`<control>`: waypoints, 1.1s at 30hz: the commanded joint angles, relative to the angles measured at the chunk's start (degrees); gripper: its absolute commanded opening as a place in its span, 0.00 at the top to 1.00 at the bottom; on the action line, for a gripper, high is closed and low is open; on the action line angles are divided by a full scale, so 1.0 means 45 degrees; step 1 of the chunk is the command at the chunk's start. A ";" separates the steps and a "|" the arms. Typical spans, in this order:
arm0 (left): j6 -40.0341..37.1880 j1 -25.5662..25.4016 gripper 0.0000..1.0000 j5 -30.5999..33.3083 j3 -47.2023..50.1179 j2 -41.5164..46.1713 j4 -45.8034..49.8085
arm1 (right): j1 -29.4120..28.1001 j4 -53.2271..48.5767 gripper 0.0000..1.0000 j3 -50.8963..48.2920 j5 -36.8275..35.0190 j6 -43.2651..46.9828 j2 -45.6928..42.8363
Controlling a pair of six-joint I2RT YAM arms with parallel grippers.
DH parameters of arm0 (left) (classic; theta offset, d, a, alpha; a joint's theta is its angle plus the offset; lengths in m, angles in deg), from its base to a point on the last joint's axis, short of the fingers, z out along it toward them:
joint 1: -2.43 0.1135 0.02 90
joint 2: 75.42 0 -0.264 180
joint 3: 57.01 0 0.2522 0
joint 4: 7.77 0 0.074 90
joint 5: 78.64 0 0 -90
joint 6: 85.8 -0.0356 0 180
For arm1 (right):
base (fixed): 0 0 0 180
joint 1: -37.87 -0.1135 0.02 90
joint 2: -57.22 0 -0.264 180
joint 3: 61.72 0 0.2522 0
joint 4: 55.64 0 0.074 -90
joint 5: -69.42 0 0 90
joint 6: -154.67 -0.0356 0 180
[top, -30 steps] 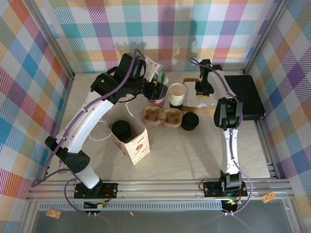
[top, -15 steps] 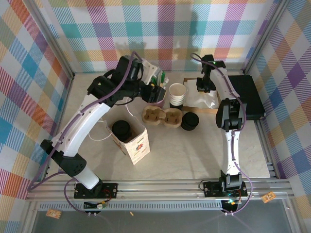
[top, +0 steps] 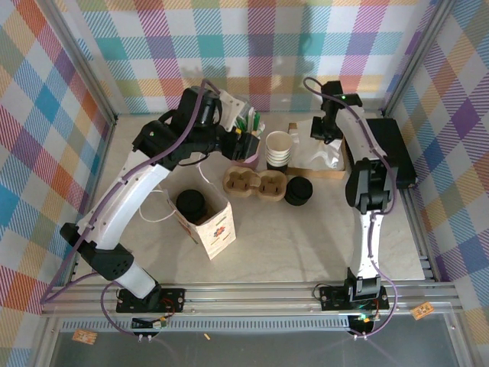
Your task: Pack the takeout coffee
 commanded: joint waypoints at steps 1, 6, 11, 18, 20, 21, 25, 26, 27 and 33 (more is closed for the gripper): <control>0.1028 -0.0199 0.36 -0.0190 0.0279 0.0543 -0.1368 | -0.0105 0.1401 1.00 -0.0915 0.0483 -0.0037 -0.2296; 0.3711 -0.0200 0.36 -0.1603 0.1325 0.0959 -0.4093 | -0.0182 0.4291 1.00 -0.3587 0.2014 -0.0461 -0.5662; 0.7122 -0.0251 0.33 -0.2311 0.3663 0.1668 -0.8939 | -0.0837 0.9070 1.00 -0.6237 0.3448 -0.1180 -0.8919; 0.9754 -0.0822 0.22 -0.2769 0.5153 0.1474 -1.3834 | -0.1364 1.5606 1.00 -0.8086 0.3922 -0.3859 -1.1121; 0.9793 -0.1118 0.20 -0.2965 0.4970 0.1247 -1.4442 | -0.1612 1.6962 1.00 -0.8152 0.3804 -0.4540 -1.1278; 0.9810 -0.1265 0.19 -0.3031 0.4882 0.1111 -1.4777 | -0.1807 1.7554 1.00 -0.8133 0.3709 -0.4733 -1.1309; 1.0182 -0.1666 0.15 -0.3191 0.4849 0.0760 -1.6169 | -0.2797 1.8739 1.00 -0.7642 0.3339 -0.4912 -1.1285; 1.0342 -0.1721 0.14 -0.3257 0.4854 0.0686 -1.6508 | -0.2973 1.8900 1.00 -0.7550 0.3347 -0.4999 -1.1263; 1.0535 -0.1742 0.14 -0.3290 0.4863 0.0607 -1.6883 | -0.3150 1.9106 1.00 -0.7509 0.3330 -0.5143 -1.1226; 1.1368 -0.1811 0.15 -0.2627 0.5420 0.0484 -1.8973 | -0.3996 2.0168 1.00 -0.7810 0.3101 -0.6048 -1.1316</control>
